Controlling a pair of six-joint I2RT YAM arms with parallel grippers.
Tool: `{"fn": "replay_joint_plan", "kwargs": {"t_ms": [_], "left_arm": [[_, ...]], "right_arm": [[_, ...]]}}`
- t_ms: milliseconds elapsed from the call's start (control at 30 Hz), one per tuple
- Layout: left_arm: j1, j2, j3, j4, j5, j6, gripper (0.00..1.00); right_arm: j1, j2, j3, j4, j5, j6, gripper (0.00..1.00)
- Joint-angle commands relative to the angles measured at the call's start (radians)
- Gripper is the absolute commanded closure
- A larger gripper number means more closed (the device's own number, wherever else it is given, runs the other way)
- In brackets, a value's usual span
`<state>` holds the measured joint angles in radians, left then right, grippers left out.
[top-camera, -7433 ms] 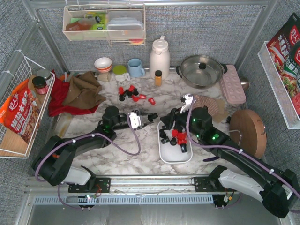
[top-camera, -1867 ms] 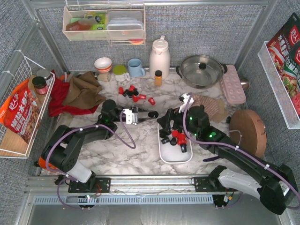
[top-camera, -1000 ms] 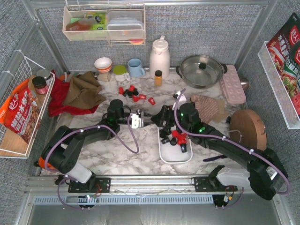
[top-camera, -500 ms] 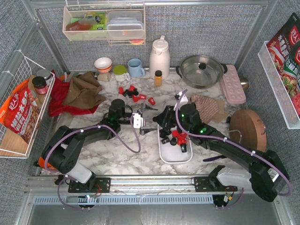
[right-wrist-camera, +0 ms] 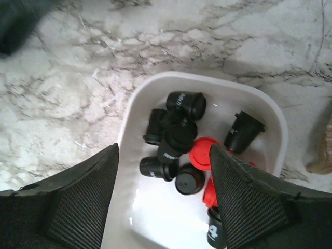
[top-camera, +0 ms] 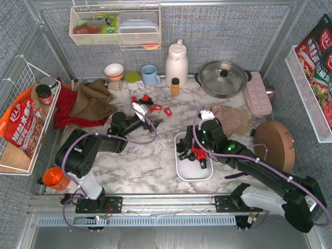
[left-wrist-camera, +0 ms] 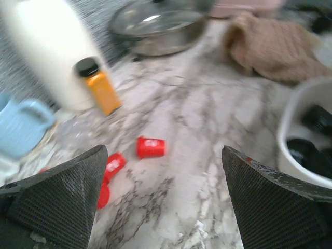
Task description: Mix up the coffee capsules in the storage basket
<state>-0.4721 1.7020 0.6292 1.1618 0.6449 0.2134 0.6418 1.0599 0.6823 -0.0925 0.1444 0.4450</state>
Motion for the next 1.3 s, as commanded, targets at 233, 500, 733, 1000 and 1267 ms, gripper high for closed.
{"fn": "replay_joint_plan", "kwargs": {"t_ms": [233, 500, 733, 1000, 1267], "left_arm": [[0.036, 0.095, 0.383, -0.632, -0.614, -0.376, 0.01], [0.032, 0.344, 0.782, -1.139, -0.811, -0.464, 0.01], [0.033, 0.375, 0.804, -1.153, -0.814, -0.442, 0.16], [0.054, 0.397, 0.786, -1.079, -0.801, -0.374, 0.24], [0.085, 0.371, 0.728, -0.981, -0.767, -0.311, 0.32]], "right_arm": [[0.001, 0.001, 0.000, -0.043, 0.013, -0.080, 0.23], [0.001, 0.035, -0.009, -0.015, 0.000, -0.081, 0.22], [0.000, 0.026, -0.045, 0.018, -0.006, -0.078, 0.22], [0.001, 0.026, -0.055, 0.031, -0.026, -0.078, 0.22], [0.001, 0.038, -0.059, 0.041, -0.049, -0.075, 0.22]]}}
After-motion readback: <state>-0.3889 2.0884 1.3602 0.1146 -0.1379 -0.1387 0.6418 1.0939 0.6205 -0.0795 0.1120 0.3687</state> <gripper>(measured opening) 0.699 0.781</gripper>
